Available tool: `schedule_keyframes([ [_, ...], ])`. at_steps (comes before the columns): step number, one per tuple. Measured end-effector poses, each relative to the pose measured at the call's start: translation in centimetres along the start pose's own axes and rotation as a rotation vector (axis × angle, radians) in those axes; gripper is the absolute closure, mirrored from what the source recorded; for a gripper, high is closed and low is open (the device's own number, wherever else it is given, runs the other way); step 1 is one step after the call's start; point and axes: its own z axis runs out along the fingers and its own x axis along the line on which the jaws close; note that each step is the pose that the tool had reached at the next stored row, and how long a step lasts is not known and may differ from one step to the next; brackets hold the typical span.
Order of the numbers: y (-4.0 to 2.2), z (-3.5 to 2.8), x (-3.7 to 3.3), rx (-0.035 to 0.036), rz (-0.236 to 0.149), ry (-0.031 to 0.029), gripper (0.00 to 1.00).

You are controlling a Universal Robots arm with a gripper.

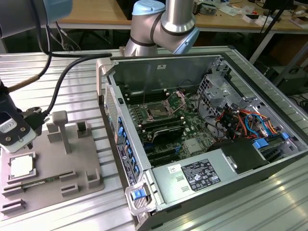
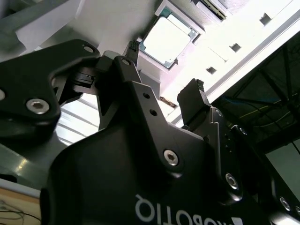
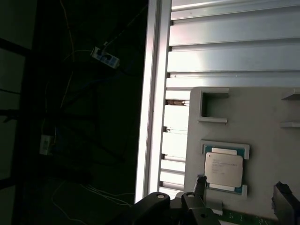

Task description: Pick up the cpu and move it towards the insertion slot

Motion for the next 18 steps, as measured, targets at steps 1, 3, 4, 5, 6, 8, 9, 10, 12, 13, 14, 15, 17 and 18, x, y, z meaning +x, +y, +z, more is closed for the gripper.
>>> schedule_keyframes([
  [1, -0.01, 0.16, 0.00, 0.0000, 0.000, 0.0001, 0.39],
  [3, -0.04, 0.63, 0.00, -0.0001, 0.000, 0.0000, 0.39],
  [4, -0.07, 1.03, 0.00, -0.0001, 0.000, 0.0000, 0.39],
  [5, -0.14, 1.48, 0.00, 0.0000, 0.000, 0.0000, 0.39],
  [6, -0.25, 1.76, 0.00, 0.0001, -0.001, 0.0003, 0.39],
  [8, -0.43, 2.17, 0.03, 0.0000, -0.006, 0.0007, 0.39],
  [9, -0.52, 2.45, 0.04, -0.0001, -0.008, 0.0009, 0.39],
  [10, -0.57, 2.62, 0.05, -0.0001, -0.009, 0.0011, 0.39],
  [12, -0.64, 3.22, 0.10, 0.0000, -0.011, 0.0014, 0.39],
  [13, -0.64, 3.35, 0.13, 0.0001, -0.011, 0.0014, 0.39],
  [14, -0.65, 3.67, 0.22, 0.0001, -0.011, 0.0014, 0.39],
  [15, -0.67, 4.02, 0.32, 0.0001, -0.012, 0.0014, 0.39],
  [17, -0.68, 4.42, 0.44, 0.0002, -0.012, 0.0015, 0.39],
  [18, -0.70, 4.62, 0.46, 0.0000, -0.012, 0.0014, 0.39],
])
